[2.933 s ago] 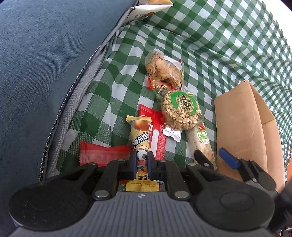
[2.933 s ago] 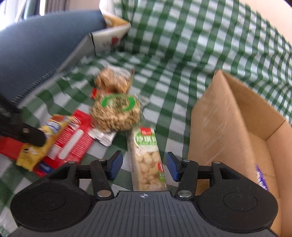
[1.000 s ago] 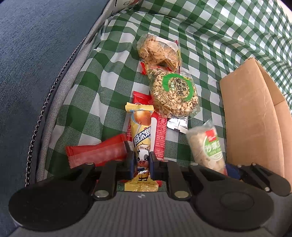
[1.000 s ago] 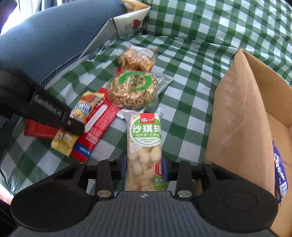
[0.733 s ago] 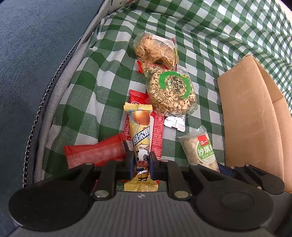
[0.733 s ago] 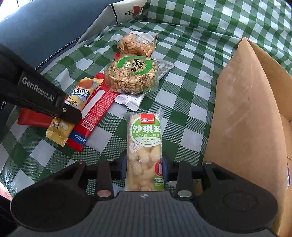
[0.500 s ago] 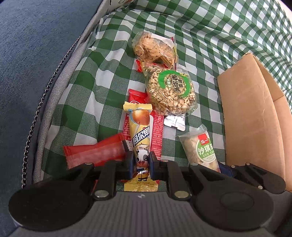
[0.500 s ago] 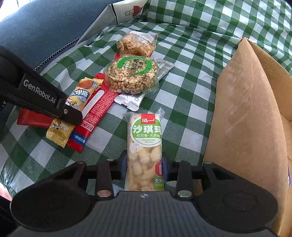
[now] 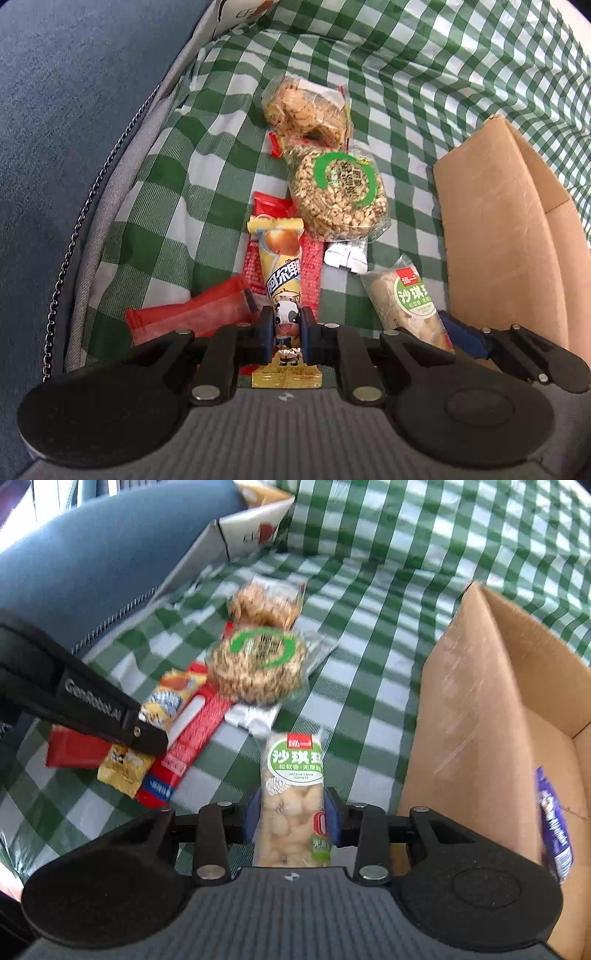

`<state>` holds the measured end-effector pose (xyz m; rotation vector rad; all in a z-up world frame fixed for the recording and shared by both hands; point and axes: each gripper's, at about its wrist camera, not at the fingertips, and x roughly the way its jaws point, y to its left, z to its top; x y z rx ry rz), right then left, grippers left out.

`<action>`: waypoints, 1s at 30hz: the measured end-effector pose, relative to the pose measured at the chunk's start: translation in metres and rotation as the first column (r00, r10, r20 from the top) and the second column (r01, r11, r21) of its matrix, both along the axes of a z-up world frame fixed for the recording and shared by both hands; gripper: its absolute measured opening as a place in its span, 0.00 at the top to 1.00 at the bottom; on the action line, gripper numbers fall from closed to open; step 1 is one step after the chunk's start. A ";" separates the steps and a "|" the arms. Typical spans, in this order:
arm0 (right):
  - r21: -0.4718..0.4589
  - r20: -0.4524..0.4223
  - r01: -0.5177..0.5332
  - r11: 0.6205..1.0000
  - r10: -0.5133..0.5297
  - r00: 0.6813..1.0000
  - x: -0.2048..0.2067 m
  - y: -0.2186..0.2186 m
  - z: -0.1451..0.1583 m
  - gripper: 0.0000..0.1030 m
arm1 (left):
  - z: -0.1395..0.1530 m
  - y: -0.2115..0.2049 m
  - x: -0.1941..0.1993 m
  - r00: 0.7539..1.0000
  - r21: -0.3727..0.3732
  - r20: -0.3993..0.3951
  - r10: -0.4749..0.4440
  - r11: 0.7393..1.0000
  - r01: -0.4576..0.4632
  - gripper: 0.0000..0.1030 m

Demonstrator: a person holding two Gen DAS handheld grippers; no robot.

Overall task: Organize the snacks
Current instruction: 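Lift the wafer stick with left tool while right tool lifts the nut bar, then carry both snacks over the box and open both tools to release them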

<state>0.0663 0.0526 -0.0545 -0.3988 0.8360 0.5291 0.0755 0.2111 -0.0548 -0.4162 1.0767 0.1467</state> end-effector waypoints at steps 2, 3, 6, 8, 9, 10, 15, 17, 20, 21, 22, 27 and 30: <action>0.013 0.024 -0.003 1.000 0.003 1.000 -0.002 -0.002 0.006 0.63 | 0.003 -0.001 -0.001 1.000 -0.001 0.015 0.001 1.000 -0.001 0.86; 0.018 0.038 -0.006 1.000 0.005 0.999 -0.003 -0.003 0.009 0.63 | 0.005 -0.001 -0.002 1.000 -0.001 0.021 0.002 1.000 -0.001 0.86; 0.038 0.082 -0.014 0.999 0.011 0.997 -0.007 -0.006 0.020 0.63 | 0.012 -0.002 -0.005 0.999 -0.001 0.037 0.007 1.000 -0.007 0.86; 0.052 0.112 -0.022 0.998 0.016 0.994 -0.009 -0.008 0.027 0.63 | 0.016 -0.003 -0.007 0.999 0.001 0.047 0.012 1.000 -0.012 0.86; 0.057 0.127 -0.026 0.998 0.018 0.992 -0.011 -0.009 0.030 0.63 | 0.019 -0.004 -0.008 0.999 0.001 0.051 0.012 1.000 -0.012 0.86; 0.063 0.140 -0.030 0.998 0.020 0.990 -0.012 -0.010 0.033 0.63 | 0.022 -0.005 -0.008 0.998 0.003 0.056 0.011 1.000 -0.012 0.86; 0.096 0.218 -0.049 0.994 0.027 0.976 -0.020 -0.015 0.049 0.63 | 0.035 -0.011 -0.012 0.996 0.015 0.082 0.026 1.000 -0.028 0.86; 0.108 0.246 -0.054 0.993 0.026 0.969 -0.023 -0.019 0.055 0.63 | 0.039 -0.013 -0.014 0.995 0.017 0.093 0.034 0.999 -0.036 0.86; 0.133 0.282 -0.059 0.989 0.020 0.959 -0.026 -0.028 0.062 0.63 | 0.045 -0.018 -0.015 0.992 0.022 0.116 0.040 0.999 -0.043 0.86; 0.139 0.292 -0.060 0.988 0.017 0.956 -0.026 -0.031 0.065 0.63 | 0.047 -0.019 -0.016 0.991 0.024 0.126 0.041 0.999 -0.045 0.86; 0.146 0.302 -0.061 0.987 0.015 0.953 -0.026 -0.033 0.067 0.63 | 0.049 -0.021 -0.016 0.990 0.027 0.137 0.044 0.998 -0.048 0.86; 0.191 0.352 -0.052 0.980 -0.019 0.936 -0.021 -0.051 0.075 0.63 | 0.058 -0.027 -0.014 0.978 0.037 0.192 0.076 0.996 -0.084 0.86; 0.219 0.371 -0.037 0.975 -0.048 0.927 -0.017 -0.064 0.081 0.63 | 0.063 -0.032 -0.012 0.970 0.040 0.226 0.084 0.995 -0.096 0.86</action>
